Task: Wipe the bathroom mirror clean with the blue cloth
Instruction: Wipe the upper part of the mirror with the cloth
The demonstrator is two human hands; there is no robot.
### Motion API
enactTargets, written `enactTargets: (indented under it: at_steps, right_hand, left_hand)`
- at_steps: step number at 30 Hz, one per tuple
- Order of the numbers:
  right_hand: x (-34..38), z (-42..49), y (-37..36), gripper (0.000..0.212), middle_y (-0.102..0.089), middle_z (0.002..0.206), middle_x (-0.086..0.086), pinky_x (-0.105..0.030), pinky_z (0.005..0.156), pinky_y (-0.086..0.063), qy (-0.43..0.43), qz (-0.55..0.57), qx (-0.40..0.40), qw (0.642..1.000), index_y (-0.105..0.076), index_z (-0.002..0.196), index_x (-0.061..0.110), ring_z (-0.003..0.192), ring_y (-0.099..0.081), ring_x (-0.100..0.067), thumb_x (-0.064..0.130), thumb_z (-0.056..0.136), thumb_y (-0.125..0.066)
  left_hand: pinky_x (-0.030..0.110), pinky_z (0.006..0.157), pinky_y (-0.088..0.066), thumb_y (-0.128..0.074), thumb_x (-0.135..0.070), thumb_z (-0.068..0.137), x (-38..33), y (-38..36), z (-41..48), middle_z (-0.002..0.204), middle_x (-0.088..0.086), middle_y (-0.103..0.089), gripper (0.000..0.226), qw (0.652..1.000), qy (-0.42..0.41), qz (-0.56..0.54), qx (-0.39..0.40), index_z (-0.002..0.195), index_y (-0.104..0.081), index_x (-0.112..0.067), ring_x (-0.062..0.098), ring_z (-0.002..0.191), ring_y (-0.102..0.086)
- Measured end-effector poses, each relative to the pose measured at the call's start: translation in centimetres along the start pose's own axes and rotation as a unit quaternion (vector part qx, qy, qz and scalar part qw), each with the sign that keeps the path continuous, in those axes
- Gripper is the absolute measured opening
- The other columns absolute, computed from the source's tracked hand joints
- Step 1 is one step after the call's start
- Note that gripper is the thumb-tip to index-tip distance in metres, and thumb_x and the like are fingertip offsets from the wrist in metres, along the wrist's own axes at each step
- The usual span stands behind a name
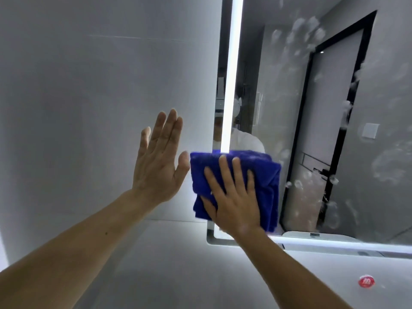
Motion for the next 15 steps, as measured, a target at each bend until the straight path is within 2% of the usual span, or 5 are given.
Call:
enactTargets:
  at_steps: [2, 5, 9, 12, 15]
  right_hand:
    - [1.8, -4.4, -1.3, 0.058, -0.002, 0.162, -0.011, -0.051, 0.119, 0.004, 0.059, -0.007, 0.019, 0.998, -0.027, 0.152, 0.021, 0.149, 0.000, -0.034, 0.049, 0.101, -0.028]
    - [3.1, -9.9, -2.4, 0.050, -0.023, 0.157, -0.008, -0.050, 0.118, -0.005, 0.142, -0.043, 0.052, 0.988, -0.037, 0.148, 0.024, 0.149, -0.002, -0.033, 0.041, 0.102, -0.028]
    - [0.8, -13.6, -2.5, 0.047, -0.037, 0.149, -0.001, -0.047, 0.120, 0.001, 0.223, -0.083, 0.068, 0.969, -0.035, 0.145, 0.024, 0.148, 0.000, -0.031, 0.033, 0.099, -0.029]
    - [-1.6, -13.3, -1.4, 0.056, -0.031, 0.155, -0.003, -0.046, 0.120, 0.001, 0.251, -0.091, 0.072, 0.961, -0.028, 0.147, 0.022, 0.148, 0.000, -0.029, 0.036, 0.092, -0.034]
    - [-2.9, -10.9, 0.3, 0.060, -0.004, 0.162, -0.008, -0.048, 0.119, 0.005, 0.189, -0.054, 0.067, 0.978, -0.025, 0.148, 0.022, 0.149, 0.005, -0.028, 0.037, 0.092, -0.034]
  left_hand:
    - [0.048, 0.123, 0.001, -0.023, -0.041, 0.100, -0.1, -0.2, -0.2, 0.165, 0.006, -0.012, 0.063, 1.000, 0.003, 0.005, 0.003, 0.156, -0.019, -0.012, 0.021, 0.153, -0.005]
    - [0.047, 0.123, 0.002, -0.024, -0.041, 0.100, -0.4, -0.4, -0.7, 0.165, 0.006, -0.012, 0.064, 1.000, -0.004, 0.010, 0.011, 0.157, -0.019, -0.012, 0.021, 0.153, -0.004]
    - [0.049, 0.122, 0.002, -0.024, -0.042, 0.100, -0.3, -0.2, -1.1, 0.165, 0.006, -0.011, 0.065, 0.999, -0.023, 0.024, 0.025, 0.157, -0.019, -0.012, 0.020, 0.153, -0.003]
    - [0.049, 0.122, 0.002, -0.026, -0.043, 0.100, -0.4, -0.2, -1.1, 0.165, 0.006, -0.012, 0.065, 0.999, -0.025, 0.024, 0.024, 0.157, -0.020, -0.012, 0.021, 0.153, -0.004]
    - [0.048, 0.123, 0.003, -0.027, -0.042, 0.100, -1.0, -0.2, -1.2, 0.165, 0.007, -0.013, 0.065, 0.999, -0.031, 0.019, 0.018, 0.156, -0.021, -0.011, 0.021, 0.153, -0.005]
Point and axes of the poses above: each hand's wrist, its own z-axis towards the middle knuckle, its own y-axis out of the back of the hand, x = y × z, the point moved 5 cm from there along z, towards the middle knuckle
